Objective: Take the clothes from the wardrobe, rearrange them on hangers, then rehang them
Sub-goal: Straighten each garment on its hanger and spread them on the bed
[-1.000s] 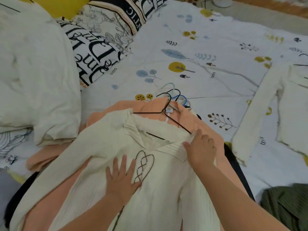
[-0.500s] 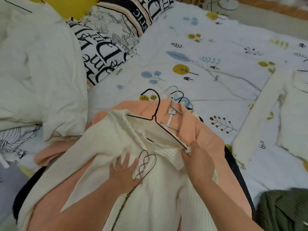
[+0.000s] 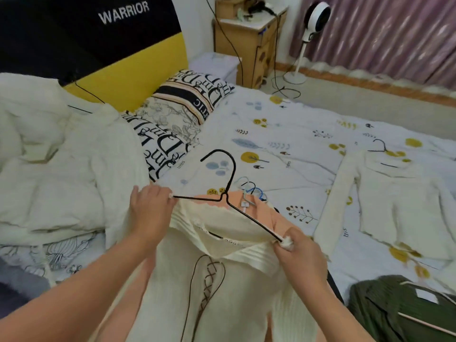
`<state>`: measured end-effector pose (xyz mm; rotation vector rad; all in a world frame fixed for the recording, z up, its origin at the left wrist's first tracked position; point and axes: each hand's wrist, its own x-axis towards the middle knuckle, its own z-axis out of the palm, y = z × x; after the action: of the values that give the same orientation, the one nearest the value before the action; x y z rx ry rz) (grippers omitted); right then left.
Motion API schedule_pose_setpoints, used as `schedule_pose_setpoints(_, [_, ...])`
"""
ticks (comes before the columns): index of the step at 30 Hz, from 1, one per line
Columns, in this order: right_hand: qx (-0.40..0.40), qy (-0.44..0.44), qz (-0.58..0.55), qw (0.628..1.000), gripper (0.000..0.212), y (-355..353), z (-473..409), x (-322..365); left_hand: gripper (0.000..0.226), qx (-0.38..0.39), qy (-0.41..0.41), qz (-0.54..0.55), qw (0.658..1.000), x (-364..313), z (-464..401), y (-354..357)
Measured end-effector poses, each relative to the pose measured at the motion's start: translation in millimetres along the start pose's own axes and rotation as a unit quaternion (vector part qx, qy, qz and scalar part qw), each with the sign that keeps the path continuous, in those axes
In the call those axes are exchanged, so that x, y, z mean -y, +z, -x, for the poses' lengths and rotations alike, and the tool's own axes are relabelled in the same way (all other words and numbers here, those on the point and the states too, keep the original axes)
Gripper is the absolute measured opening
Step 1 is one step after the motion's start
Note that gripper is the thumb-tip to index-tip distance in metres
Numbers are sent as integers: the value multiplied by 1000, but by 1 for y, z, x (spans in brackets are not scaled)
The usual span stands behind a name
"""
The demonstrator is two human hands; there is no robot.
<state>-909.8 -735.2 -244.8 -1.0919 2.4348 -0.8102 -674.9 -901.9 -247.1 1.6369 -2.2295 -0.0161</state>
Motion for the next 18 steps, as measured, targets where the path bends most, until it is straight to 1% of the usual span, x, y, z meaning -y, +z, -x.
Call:
schedule_pose_setpoints(1, [-6,2,5,1000,33,-12,5,8,10,5,35,1,999,1,-4,-15])
schedule_pose_setpoints(3, [-18,4,7,1000,30,-36,15,21,23,45,61,19,997,-3,-10,-46])
schedule_pose_setpoints(4, [-26,6,5,1000,28,-49,20,25,28,51,71,27,996,-6,-12,-61])
schedule_pose_setpoints(5, [-35,7,3,999,26,-62,25,28,31,40,94,35,994,-10,-13,-74])
schedule_pose_setpoints(7, [-53,8,-1,999,24,-89,36,34,39,-14,169,62,984,-21,-14,-99])
schedule_pose_setpoints(9, [-66,11,-19,998,23,-115,47,39,49,-91,241,85,962,-36,-15,-120])
schedule_pose_setpoints(11, [-73,14,-54,996,21,-140,61,41,62,-142,281,89,945,-56,-16,-140])
schedule_pose_setpoints(12, [-84,12,-62,994,22,-153,68,41,65,-160,294,88,938,-66,-16,-149])
schedule_pose_setpoints(14, [-115,13,-64,991,27,-181,80,40,57,-186,311,94,927,-87,-16,-164])
schedule_pose_setpoints(16, [-127,29,-80,988,29,-208,92,36,48,-194,323,104,920,-108,-15,-178])
schedule_pose_setpoints(18, [-136,38,-111,984,21,-235,105,27,46,-198,332,123,914,-131,-12,-193])
